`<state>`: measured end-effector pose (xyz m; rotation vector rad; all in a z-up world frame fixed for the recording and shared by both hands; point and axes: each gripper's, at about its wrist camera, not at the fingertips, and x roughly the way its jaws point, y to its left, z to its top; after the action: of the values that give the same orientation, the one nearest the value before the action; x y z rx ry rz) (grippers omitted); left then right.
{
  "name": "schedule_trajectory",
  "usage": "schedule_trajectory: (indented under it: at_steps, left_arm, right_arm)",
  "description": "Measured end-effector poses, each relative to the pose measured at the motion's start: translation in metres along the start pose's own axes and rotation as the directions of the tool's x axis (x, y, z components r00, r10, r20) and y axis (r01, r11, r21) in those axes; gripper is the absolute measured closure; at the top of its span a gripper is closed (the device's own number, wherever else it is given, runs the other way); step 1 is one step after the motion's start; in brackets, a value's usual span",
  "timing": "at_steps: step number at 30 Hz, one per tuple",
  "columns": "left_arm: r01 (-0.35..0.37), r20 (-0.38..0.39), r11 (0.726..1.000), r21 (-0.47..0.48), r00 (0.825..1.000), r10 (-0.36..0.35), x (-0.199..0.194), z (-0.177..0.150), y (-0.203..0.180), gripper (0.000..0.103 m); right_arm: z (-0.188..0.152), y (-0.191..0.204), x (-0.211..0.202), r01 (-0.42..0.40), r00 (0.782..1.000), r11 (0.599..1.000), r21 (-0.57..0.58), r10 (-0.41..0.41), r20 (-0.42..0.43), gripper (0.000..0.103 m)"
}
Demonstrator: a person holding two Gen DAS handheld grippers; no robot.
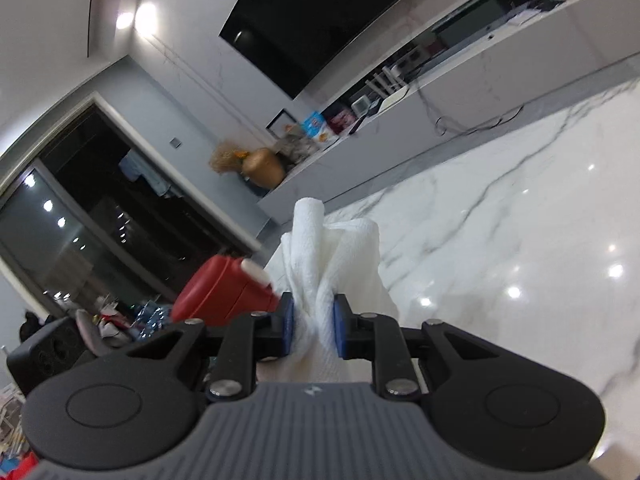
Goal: Clean container
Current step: 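Tilt the red bottle in the left gripper toward the towel held by the right gripper, then rub the towel in the right gripper around the bottle's side while the left gripper holds it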
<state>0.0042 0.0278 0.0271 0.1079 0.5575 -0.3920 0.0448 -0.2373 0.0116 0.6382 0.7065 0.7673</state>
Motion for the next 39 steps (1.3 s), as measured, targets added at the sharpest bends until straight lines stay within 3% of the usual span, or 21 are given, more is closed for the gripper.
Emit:
schedule_trajectory:
  at_steps: [5,14,23,26,30,34,39]
  left_arm:
    - [0.009,0.004,1.000,-0.002,1.000,-0.009,0.000,-0.002,-0.001,0.040]
    - [0.009,0.003,1.000,-0.005,1.000,-0.009,-0.002,-0.003,0.000,0.040]
    - [-0.011,0.009,1.000,-0.009,1.000,0.011,-0.004,-0.003,-0.004,0.039]
    - [-0.020,0.008,1.000,-0.023,1.000,0.020,-0.004,-0.003,-0.004,0.035]
    - [-0.030,0.001,0.999,-0.034,1.000,0.030,-0.005,-0.004,-0.004,0.030]
    - [-0.037,-0.008,0.999,-0.026,0.999,0.037,-0.005,-0.006,-0.005,0.029]
    - [-0.036,-0.009,0.999,-0.032,0.999,0.035,-0.006,-0.005,-0.005,0.029]
  right_arm:
    - [-0.004,-0.003,0.025,0.016,0.997,1.000,-0.016,-0.017,-0.070,0.080]
    - [-0.019,-0.020,0.052,0.114,0.978,0.993,-0.006,-0.114,-0.174,0.080]
    - [-0.036,-0.010,0.064,0.206,0.942,0.963,-0.175,-0.244,-0.231,0.080]
    - [-0.038,-0.001,0.066,0.237,0.929,0.926,-0.293,-0.304,-0.212,0.079]
    - [-0.050,0.017,0.072,0.261,0.906,0.829,-0.494,-0.387,-0.171,0.073]
    - [-0.064,0.024,0.076,0.243,0.895,0.759,-0.604,-0.416,-0.163,0.060]
    - [-0.078,0.030,0.082,0.233,0.877,0.648,-0.725,-0.462,-0.131,0.059]
